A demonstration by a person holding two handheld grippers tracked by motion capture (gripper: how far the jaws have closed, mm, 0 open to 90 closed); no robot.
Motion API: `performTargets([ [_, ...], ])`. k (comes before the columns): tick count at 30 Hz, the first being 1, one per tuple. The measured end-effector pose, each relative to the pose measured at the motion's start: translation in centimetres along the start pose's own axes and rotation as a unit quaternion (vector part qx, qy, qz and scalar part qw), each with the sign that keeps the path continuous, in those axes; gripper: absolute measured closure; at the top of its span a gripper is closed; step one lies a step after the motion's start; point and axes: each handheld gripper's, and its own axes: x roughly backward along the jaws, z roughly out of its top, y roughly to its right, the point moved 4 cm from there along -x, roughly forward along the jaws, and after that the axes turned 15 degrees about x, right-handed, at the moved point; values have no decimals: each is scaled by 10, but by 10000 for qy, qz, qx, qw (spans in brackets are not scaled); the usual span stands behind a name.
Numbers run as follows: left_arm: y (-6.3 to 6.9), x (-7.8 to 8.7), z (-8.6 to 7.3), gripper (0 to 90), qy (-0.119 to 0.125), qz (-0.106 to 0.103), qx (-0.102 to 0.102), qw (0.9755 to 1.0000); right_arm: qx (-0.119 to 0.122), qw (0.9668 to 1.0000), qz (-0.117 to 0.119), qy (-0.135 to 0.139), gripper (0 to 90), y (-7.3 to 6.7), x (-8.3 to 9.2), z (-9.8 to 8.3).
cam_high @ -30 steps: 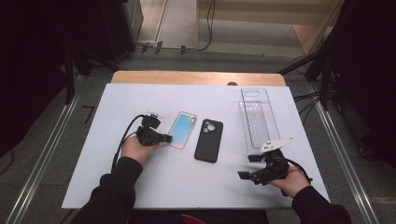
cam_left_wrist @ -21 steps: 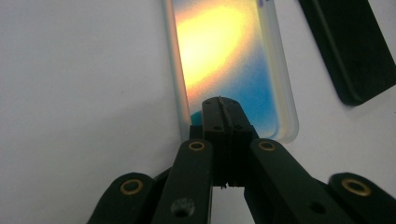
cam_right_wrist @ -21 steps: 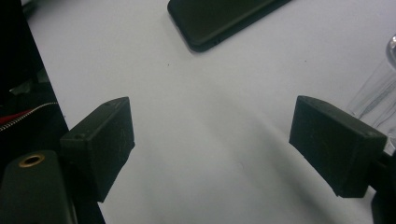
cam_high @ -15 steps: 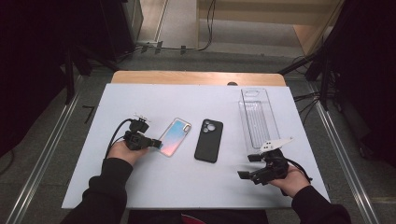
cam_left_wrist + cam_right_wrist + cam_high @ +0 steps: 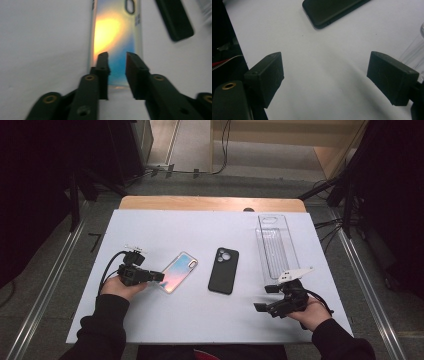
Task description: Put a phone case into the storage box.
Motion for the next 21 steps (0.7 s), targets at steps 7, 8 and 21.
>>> performTargets([
  [7,19,10,-16,409,372,-335,-299,9983,1,10000,-28,0,122,1,0,0],
  [8,21,11,-18,407,384,-370,-326,9980,-7,10000,-29,-8,122,0,0,0],
  [21,35,15,-43,317,433,-651,-579,9953,-32,10000,-81,-18,122,1,-1,-1],
])
